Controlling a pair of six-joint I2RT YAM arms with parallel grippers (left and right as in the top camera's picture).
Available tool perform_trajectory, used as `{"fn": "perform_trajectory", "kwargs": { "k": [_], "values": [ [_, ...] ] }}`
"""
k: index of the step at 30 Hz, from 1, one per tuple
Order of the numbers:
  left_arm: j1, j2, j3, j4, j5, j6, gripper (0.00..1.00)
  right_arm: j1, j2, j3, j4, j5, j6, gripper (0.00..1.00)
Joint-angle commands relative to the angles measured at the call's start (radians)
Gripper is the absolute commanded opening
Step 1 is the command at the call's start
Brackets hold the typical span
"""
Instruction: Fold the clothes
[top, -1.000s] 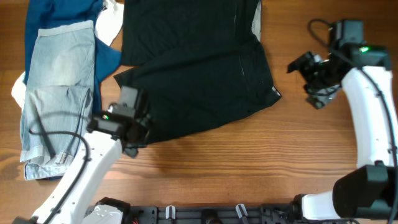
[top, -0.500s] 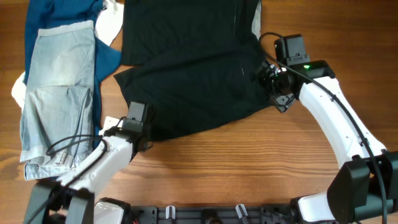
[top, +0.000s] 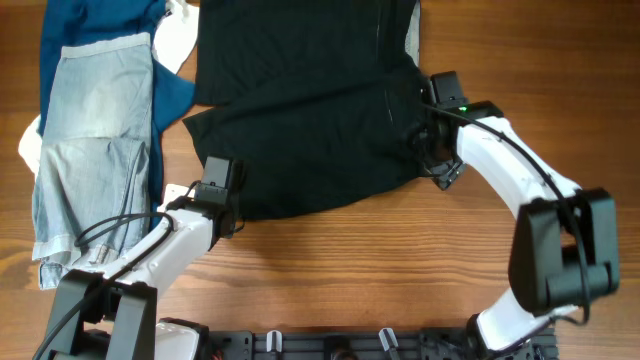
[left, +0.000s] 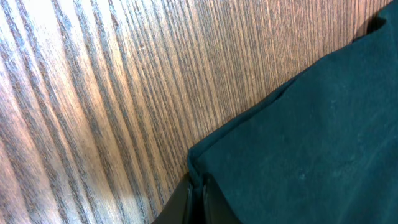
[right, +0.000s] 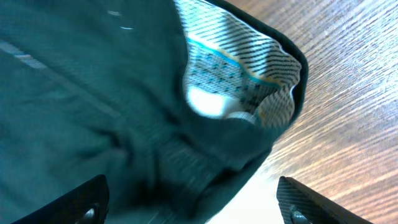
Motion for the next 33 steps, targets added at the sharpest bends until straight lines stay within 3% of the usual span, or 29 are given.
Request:
{"fn": "perform_trajectory", "kwargs": {
  "k": [1,3,5,9,11,12,15,18,22,25,33],
  "values": [
    [0.017,0.059,-0.054,-0.045,-0.020,0.000,0.04,0.000,0.078,-0.007,-0.017,0.068,0.000,0.82],
    [0.017,0.059,-0.054,-0.045,-0.022,0.000,0.04,-0.001,0.105,-0.008,-0.017,0.090,0.000,0.70],
    [0.017,0.059,-0.054,-0.048,-0.026,0.000,0.04,-0.001,0.114,-0.008,-0.016,0.138,0.000,0.52],
    [0.017,0.046,-0.054,-0.063,-0.040,0.000,0.04,-0.040,0.115,-0.008,-0.004,0.232,0.001,0.38],
    [0.018,0.033,-0.054,-0.072,-0.044,0.000,0.04,-0.095,0.115,-0.008,0.024,0.206,-0.007,0.19],
    [0.018,0.028,-0.054,-0.076,-0.044,0.000,0.04,-0.122,0.115,-0.008,0.040,0.172,-0.030,0.04],
    [0.018,0.016,-0.054,-0.072,-0.043,0.027,0.04,-0.170,0.115,-0.008,0.112,0.043,-0.207,0.04],
    [0.018,-0.022,-0.047,-0.064,-0.043,0.147,0.04,-0.178,0.101,-0.007,0.122,-0.004,-0.245,0.04],
    [0.017,-0.199,0.035,-0.146,-0.033,0.450,0.04,-0.198,-0.048,-0.005,0.074,-0.055,-0.296,0.04],
    [0.017,-0.360,0.110,-0.241,0.007,0.589,0.04,-0.222,-0.208,-0.005,0.014,-0.055,-0.329,0.04],
    [0.016,-0.733,0.167,-0.343,0.056,0.628,0.04,-0.304,-0.556,-0.005,-0.177,-0.035,-0.367,0.04]
  ]
}}
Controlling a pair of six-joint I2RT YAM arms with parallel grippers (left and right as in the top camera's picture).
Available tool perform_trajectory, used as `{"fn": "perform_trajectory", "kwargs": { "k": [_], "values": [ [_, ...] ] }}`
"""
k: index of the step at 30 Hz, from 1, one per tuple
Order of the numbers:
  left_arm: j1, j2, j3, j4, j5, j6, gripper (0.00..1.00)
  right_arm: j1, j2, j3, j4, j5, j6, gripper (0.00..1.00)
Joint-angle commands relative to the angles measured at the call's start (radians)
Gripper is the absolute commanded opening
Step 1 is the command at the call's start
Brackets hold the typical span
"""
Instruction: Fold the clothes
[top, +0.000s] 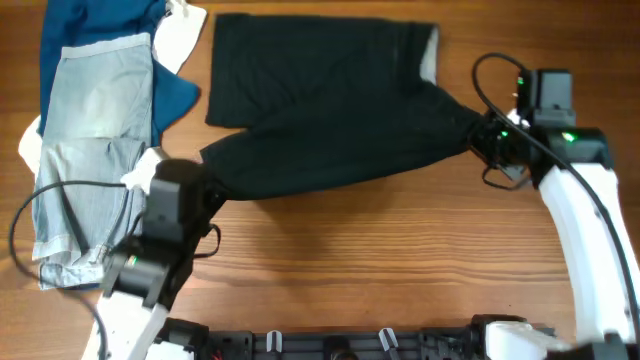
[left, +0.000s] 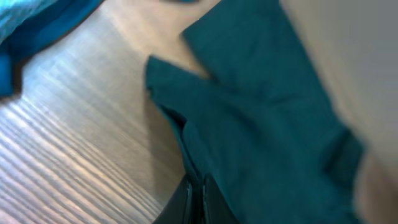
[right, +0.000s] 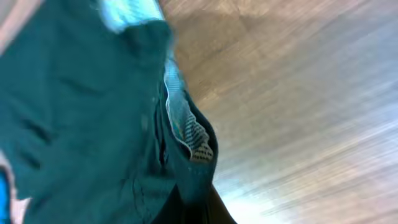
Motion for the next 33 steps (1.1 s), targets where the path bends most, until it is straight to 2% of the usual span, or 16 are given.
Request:
{"fn": "perform_trajectory", "kwargs": {
  "k": [1,5,8,14,19,22,25,28,33],
  "values": [
    [0.014,-0.155,0.012,-0.024,-0.008,0.067,0.04,-0.073,-0.131,0.002,-0.073,0.057,-0.045,0.04],
    [0.014,-0.252,0.029,-0.029,0.043,0.109,0.04,-0.135,-0.245,0.002,-0.154,0.057,-0.071,0.04],
    [0.014,-0.260,0.038,-0.021,0.037,0.114,0.04,-0.142,-0.291,0.002,-0.158,0.057,-0.084,0.04],
    [0.014,-0.062,0.038,0.063,-0.064,0.114,0.04,-0.141,-0.152,0.002,-0.097,0.053,-0.080,0.04],
    [0.014,0.222,0.038,0.345,-0.063,0.178,0.04,-0.141,0.064,0.002,0.010,0.014,-0.091,0.04],
    [0.014,0.433,0.038,0.625,-0.064,0.248,0.04,-0.141,0.171,0.002,0.147,-0.015,-0.092,0.04],
    [0.014,0.604,0.038,0.876,-0.079,0.248,0.04,-0.141,0.241,0.002,0.296,-0.064,-0.166,0.04],
    [0.014,0.739,0.038,1.106,-0.099,0.248,0.04,-0.138,0.297,0.002,0.400,-0.063,-0.179,0.04],
    [0.015,0.868,0.039,1.318,-0.188,0.248,0.04,-0.095,0.376,0.002,0.547,-0.063,-0.195,0.04]
  ]
}}
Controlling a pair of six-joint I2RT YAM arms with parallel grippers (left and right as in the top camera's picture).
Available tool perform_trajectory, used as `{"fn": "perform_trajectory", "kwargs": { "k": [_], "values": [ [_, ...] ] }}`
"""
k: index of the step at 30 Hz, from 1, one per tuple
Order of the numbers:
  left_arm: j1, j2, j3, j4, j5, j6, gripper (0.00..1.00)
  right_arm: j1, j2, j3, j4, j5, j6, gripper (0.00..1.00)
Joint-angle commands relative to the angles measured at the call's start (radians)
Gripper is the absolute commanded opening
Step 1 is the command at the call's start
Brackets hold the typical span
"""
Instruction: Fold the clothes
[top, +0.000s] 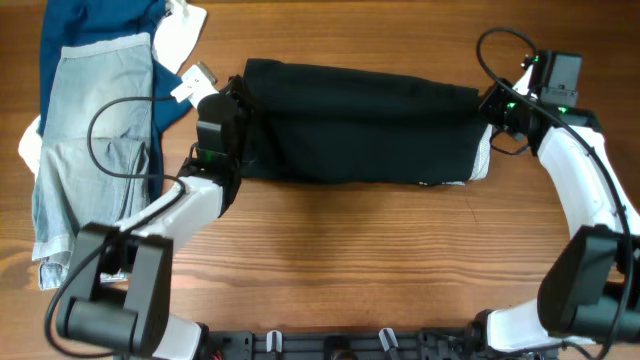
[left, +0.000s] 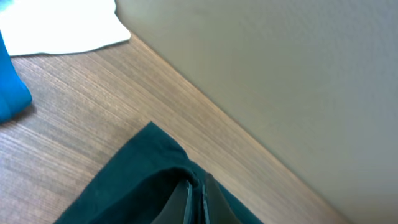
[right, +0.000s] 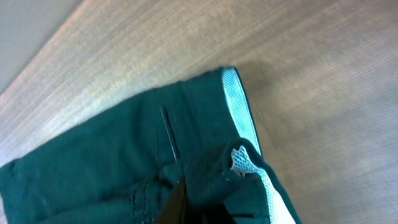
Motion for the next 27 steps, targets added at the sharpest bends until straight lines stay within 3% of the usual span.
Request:
{"fn": "perform_trajectory", "kwargs": {
  "k": [1,4,23,24,25,26,27],
  "values": [
    [0.016,0.078,0.007,0.117,-0.146,0.028,0.04,0.029,0.062,0.003,0.087,0.032,-0.033,0.04],
    [0.016,0.126,0.026,0.187,-0.153,0.028,0.04,0.055,0.106,0.003,0.171,0.045,-0.001,0.04],
    [0.036,0.232,0.180,0.186,-0.150,0.028,0.04,0.068,0.169,0.003,0.312,0.157,0.064,0.04],
    [0.036,0.242,0.187,0.187,-0.148,0.028,0.13,0.068,0.169,0.003,0.316,0.170,0.075,0.04],
    [0.035,0.246,0.190,0.187,-0.144,0.027,0.46,0.068,0.169,0.003,0.321,0.182,0.074,0.20],
    [0.035,0.248,0.190,0.187,-0.143,0.027,0.89,0.068,0.169,0.003,0.330,0.183,0.074,0.56],
    [0.036,0.248,0.190,0.187,-0.144,0.028,1.00,0.068,0.169,0.003,0.341,0.183,0.074,0.86]
  ]
}}
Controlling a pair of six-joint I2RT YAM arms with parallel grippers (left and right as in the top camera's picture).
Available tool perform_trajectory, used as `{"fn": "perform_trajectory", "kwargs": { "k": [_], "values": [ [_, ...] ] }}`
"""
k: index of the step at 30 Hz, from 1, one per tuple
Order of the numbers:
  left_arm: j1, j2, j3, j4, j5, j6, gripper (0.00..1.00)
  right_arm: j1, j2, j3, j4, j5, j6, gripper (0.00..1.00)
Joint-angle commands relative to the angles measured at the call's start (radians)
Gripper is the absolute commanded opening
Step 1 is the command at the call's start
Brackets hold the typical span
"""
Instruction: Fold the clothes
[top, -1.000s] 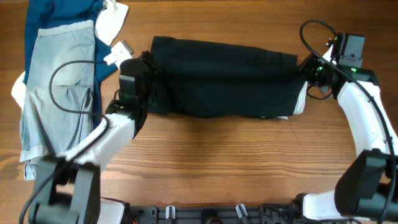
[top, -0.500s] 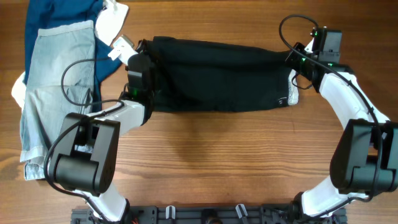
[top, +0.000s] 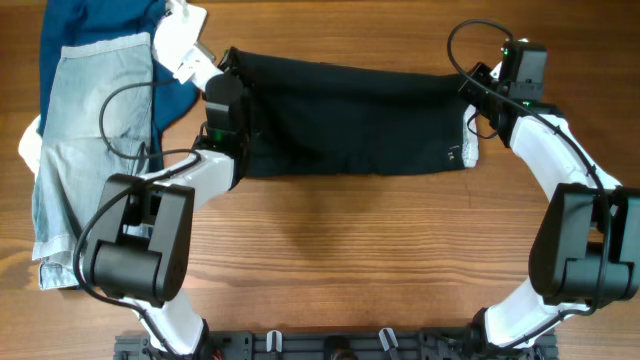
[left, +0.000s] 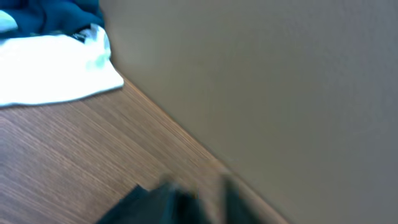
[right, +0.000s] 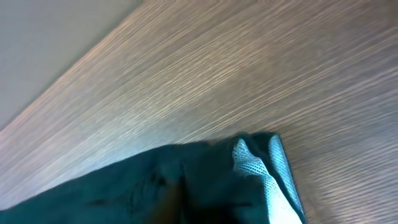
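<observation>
The black shorts (top: 350, 115) lie folded in half as a long band across the far middle of the table. My left gripper (top: 228, 100) is at their left end. In the blurred left wrist view its fingers (left: 233, 196) stand apart over the dark cloth corner (left: 140, 208), so it is open. My right gripper (top: 478, 98) is at the right end by the waistband, where pale mesh lining (right: 261, 168) shows. The right wrist view is blurred around the right gripper (right: 199, 211), and its state is unclear.
A pile of light denim jeans (top: 90, 150), a blue garment (top: 100, 30) and a white cloth (top: 180, 40) lies at the far left. Bare wooden table (top: 350, 260) stretches in front of the shorts. A grey wall lies beyond the far table edge.
Both grippers and the folded shorts sit a little farther back on the table. My left gripper's fingers, shut on the cloth corner before, now stand apart.
The shorts lay spread out with both grippers at their near edge, left shut on a corner, right open at the waistband. Then both held them stretched between the arms. Then the shorts lay folded in half, and now lie slightly farther back.
</observation>
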Motion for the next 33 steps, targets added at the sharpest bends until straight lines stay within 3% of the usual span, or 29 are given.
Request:
{"fn": "perform_trajectory", "kwargs": {
  "k": [1,5,9,13,17,20,24,25,29,30,31,33],
  "values": [
    [0.023,0.021,0.024,0.008,-0.039,0.021,1.00,-0.007,0.015,0.004,0.048,0.072,0.008,1.00],
    [0.021,0.014,0.024,0.051,-0.018,0.149,1.00,-0.007,0.004,0.004,0.113,0.073,-0.026,1.00],
    [0.014,-0.055,0.024,0.019,0.097,0.344,1.00,-0.006,-0.057,0.004,0.097,-0.066,-0.192,1.00],
    [-0.007,-0.117,0.024,-0.136,0.158,0.417,1.00,-0.006,-0.076,0.004,0.026,-0.196,-0.293,0.99],
    [0.000,-0.125,0.024,-0.420,0.235,0.417,1.00,-0.019,-0.073,0.004,-0.160,-0.188,-0.359,0.99],
    [0.016,-0.124,0.024,-0.577,0.359,0.518,0.99,-0.047,-0.066,0.004,-0.236,-0.182,-0.407,0.99],
    [0.064,-0.119,0.024,-0.606,0.462,0.588,0.94,-0.075,-0.041,0.004,-0.249,-0.182,-0.422,0.98],
    [0.083,-0.112,0.026,-0.602,0.501,0.589,0.92,-0.076,-0.035,0.004,-0.248,-0.182,-0.422,0.93],
    [0.143,-0.066,0.027,-0.610,0.586,0.589,0.67,-0.076,-0.013,0.004,-0.259,-0.177,-0.422,0.58],
    [0.150,-0.053,0.027,-0.616,0.595,0.589,0.56,-0.076,-0.010,0.003,-0.264,-0.166,-0.422,0.49],
    [0.151,-0.044,0.027,-0.620,0.595,0.592,0.39,-0.076,-0.005,0.003,-0.267,-0.158,-0.422,0.43],
    [0.151,-0.033,0.027,-0.620,0.595,0.592,0.17,-0.076,0.005,0.003,-0.271,-0.152,-0.424,0.38]
  ]
}}
